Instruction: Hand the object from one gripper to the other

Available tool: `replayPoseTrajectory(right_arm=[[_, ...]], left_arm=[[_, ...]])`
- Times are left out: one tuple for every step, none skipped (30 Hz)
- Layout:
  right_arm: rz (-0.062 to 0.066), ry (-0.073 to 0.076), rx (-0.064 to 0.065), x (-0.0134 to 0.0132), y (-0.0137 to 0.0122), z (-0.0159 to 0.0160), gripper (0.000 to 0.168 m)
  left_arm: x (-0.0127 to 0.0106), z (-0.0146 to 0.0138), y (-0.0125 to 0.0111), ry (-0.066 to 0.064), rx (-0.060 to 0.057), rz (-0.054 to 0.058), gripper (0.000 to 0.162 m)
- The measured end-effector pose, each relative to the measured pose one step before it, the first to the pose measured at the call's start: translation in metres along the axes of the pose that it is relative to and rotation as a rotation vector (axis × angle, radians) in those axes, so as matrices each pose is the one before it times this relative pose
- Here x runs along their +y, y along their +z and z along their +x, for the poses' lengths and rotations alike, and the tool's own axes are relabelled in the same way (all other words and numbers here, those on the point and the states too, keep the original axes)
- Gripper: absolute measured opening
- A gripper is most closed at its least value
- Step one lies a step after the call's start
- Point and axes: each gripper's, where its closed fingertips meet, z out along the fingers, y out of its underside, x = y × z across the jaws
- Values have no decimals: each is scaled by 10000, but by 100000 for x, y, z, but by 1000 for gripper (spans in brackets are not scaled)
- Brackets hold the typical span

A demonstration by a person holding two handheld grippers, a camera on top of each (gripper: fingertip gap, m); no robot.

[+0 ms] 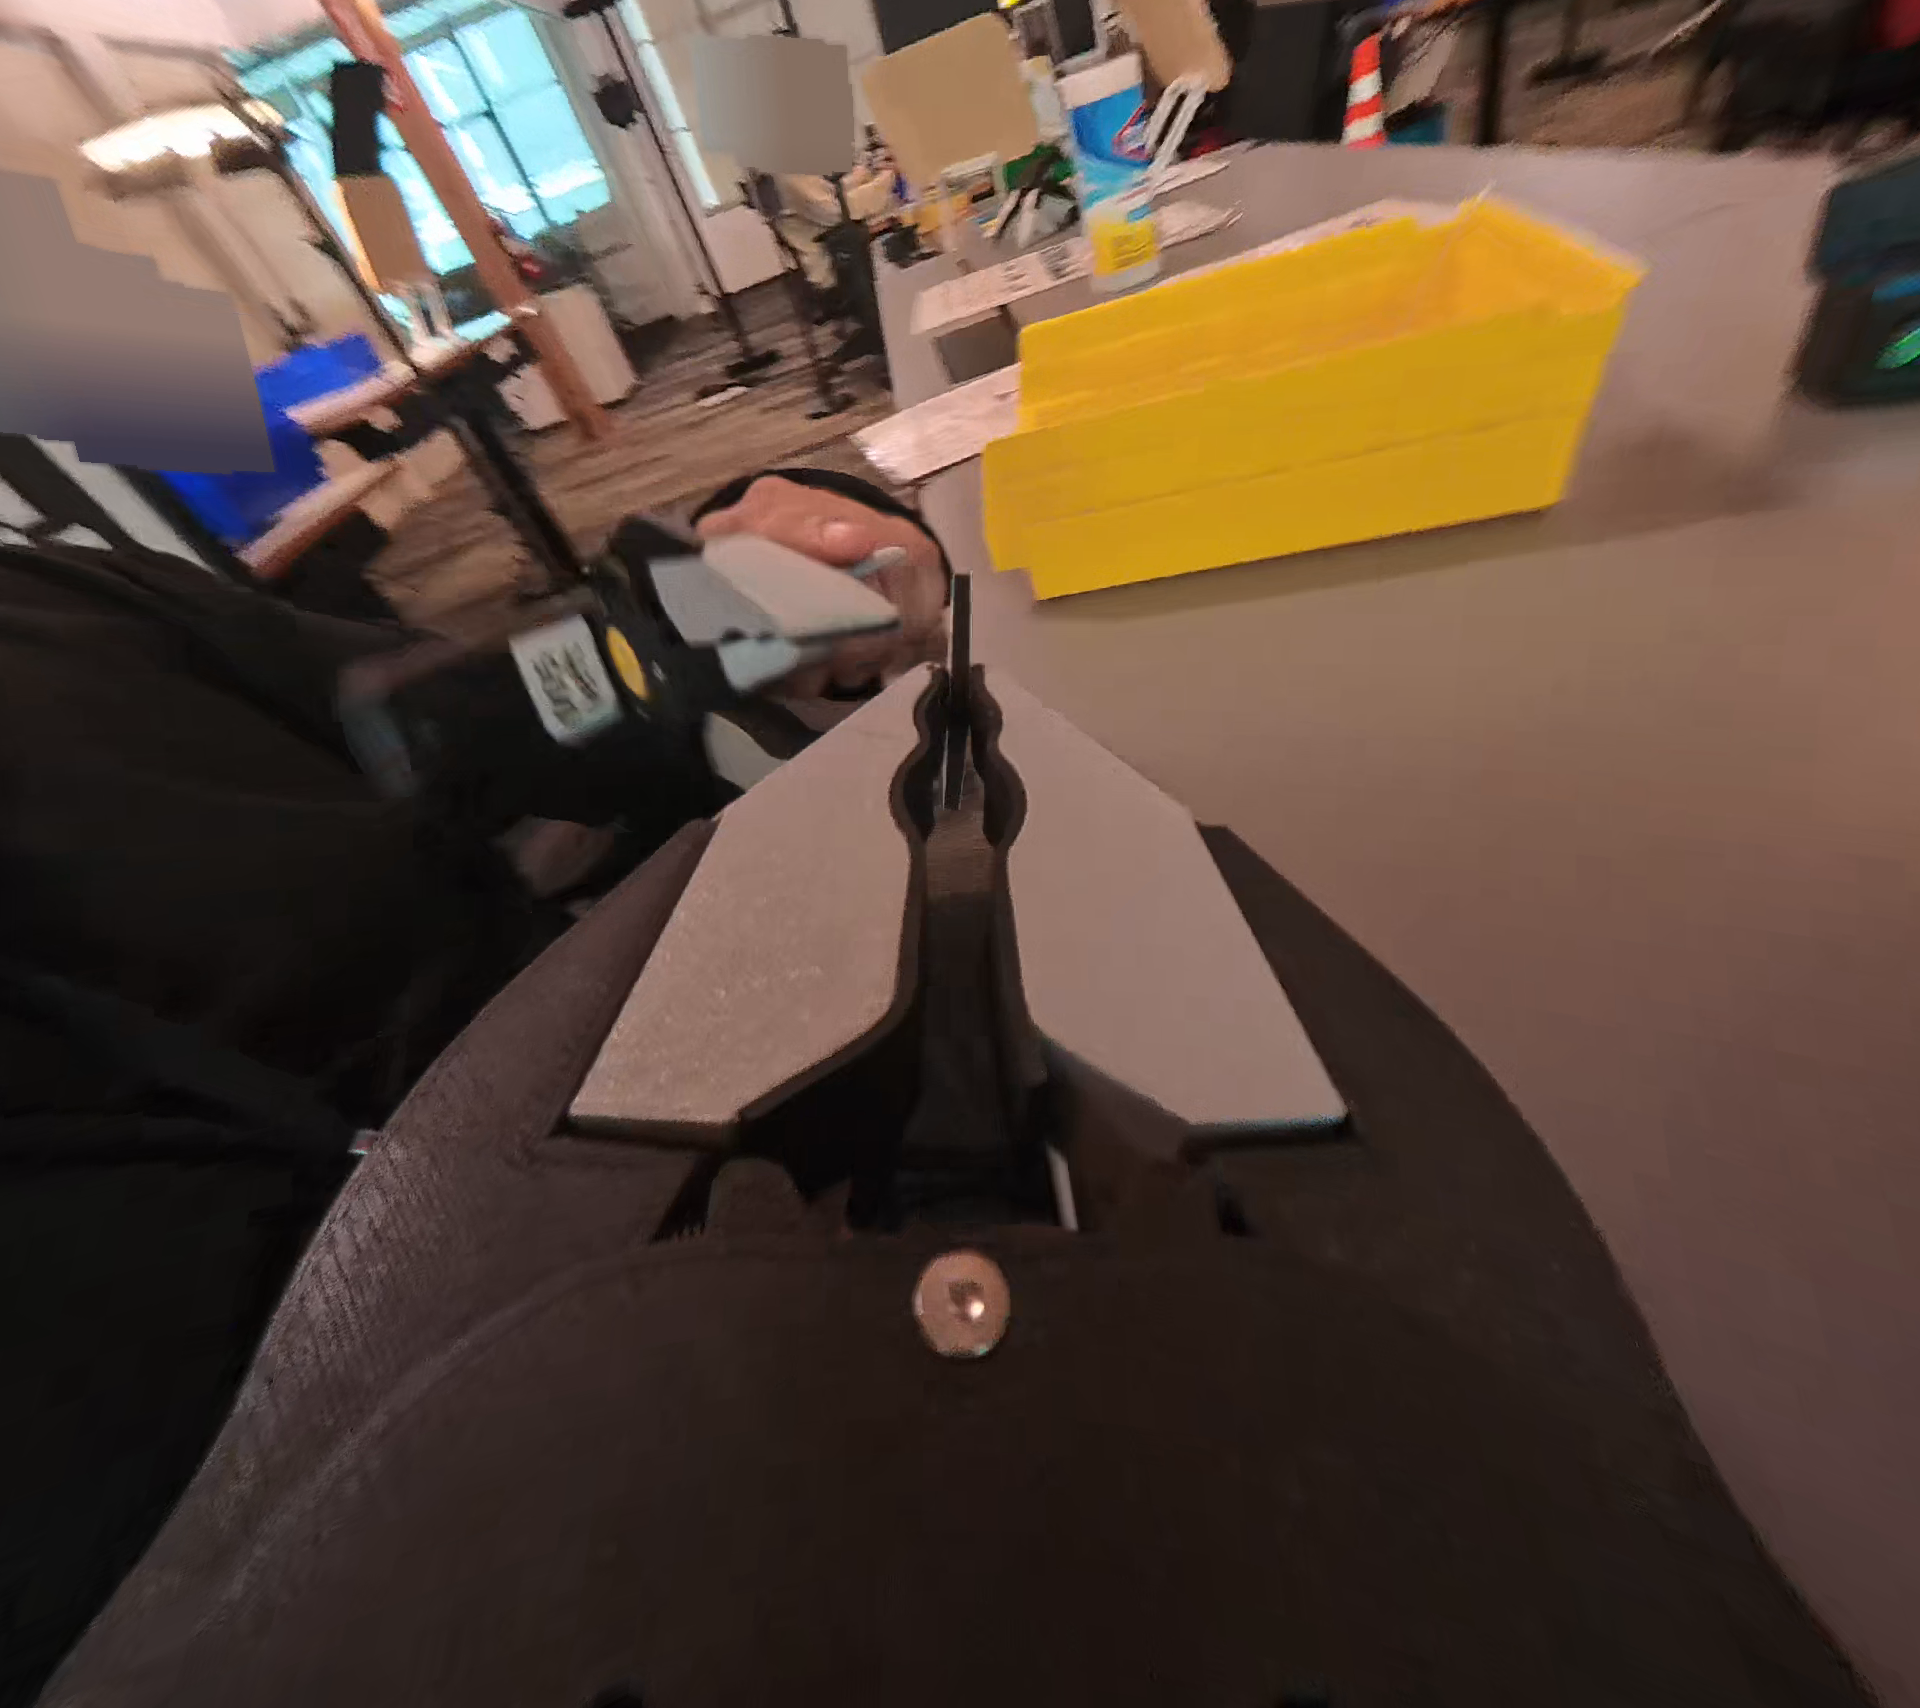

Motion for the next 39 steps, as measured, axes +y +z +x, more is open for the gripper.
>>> replayPoseTrajectory(right_arm=[[59,-630,327,-399,-450,64,0],[66,-673,251,-413,-382,-86,1],[60,-745,158,-414,-285,-268,0],[69,-822,64,-389,-188,-455,0],[84,-888,23,-359,-100,-538,0],[114,-931,-5,-325,-29,-576,0],[180,-886,-30,-335,54,-626,0],[223,-756,-124,-344,148,-740,0],[197,-552,-283,-290,241,-903,0],[130,-327,-312,-209,307,-855,0],[67,-170,-234,-130,318,-621,0],[14,-70,-157,-24,280,-398,0],[9,-23,-88,7,182,-213,0],[43,-32,-36,-12,44,-88,0],[61,-37,-67,-16,-77,-95,0],[27,3,-135,15,-135,-184,1],[-51,32,-130,135,-140,-148,1],[-120,44,-89,233,-159,-73,1],[-148,71,-14,296,-159,67,1],[-134,89,27,280,-164,163,1],[-73,74,-8,220,-150,102,1],[-22,59,-26,173,-105,47,1],[-31,64,-5,198,-70,89,1],[-71,77,-3,266,-44,102,1],[-122,68,-9,344,-25,82,0],[-143,23,4,387,32,61,0],[-132,-22,-8,345,114,-11,0],[-131,-51,-7,308,168,-47,0],[-107,-64,-9,230,224,-71,1],[-101,-41,-21,180,237,-88,0],[-107,-20,-21,159,234,-82,0],[-86,-13,-23,127,198,-88,1],[-55,2,-21,83,158,-73,1],[-39,25,34,49,102,32,0],[-67,38,29,104,40,59,0],[-140,77,20,212,16,73,2],[-234,107,43,321,3,119,10],[-270,88,67,367,-19,149,15],[-233,34,124,305,-51,210,22]], left_arm=[[-66,-157,-119,-1383,594,60,38],[-137,-322,-110,-1312,440,87,41],[-217,-300,-120,-1246,379,126,41],[-255,-151,-99,-1169,389,137,41],[-259,2,-59,-1076,381,133,41],[-254,185,-4,-922,390,140,41],[-269,274,52,-743,332,171,41],[-228,265,94,-519,225,146,41],[-169,211,117,-307,121,115,39],[-108,119,128,-159,23,74,37],[-38,221,112,-5,60,35,34],[-80,310,32,129,91,74,26],[-128,413,-13,202,136,104,18],[-83,533,-8,230,203,52,7],[-60,238,8,212,49,-14,5],[-22,110,-11,178,26,-69,2],[80,127,-1,105,131,-154,2],[69,5,-49,26,95,-124,2],[7,-111,-90,-25,16,-10,2],[-70,-101,-84,-73,16,80,1],[-78,5,-66,-144,72,91,1],[-74,-35,-34,-127,30,73,2],[-63,-80,-42,-2,-34,51,1],[-125,-87,-59,58,-48,69,2],[-216,-58,-76,10,-35,110,2],[-208,-66,-49,-64,-48,110,1],[-62,9,4,-100,-10,44,2],[117,19,68,-72,-11,-32,3],[238,-93,91,34,-97,-90,7],[217,-74,95,77,-92,-74,11],[197,91,83,43,23,-69,12],[130,115,72,-6,70,-59,12],[53,134,35,0,89,-26,11],[80,212,3,78,144,-56,4],[150,-12,15,125,5,-143,4],[243,-35,25,170,-5,-234,2],[303,-169,14,206,-107,-273,1],[342,-363,-26,322,-246,-293,1],[440,-430,-22,405,-306,-374,1]])
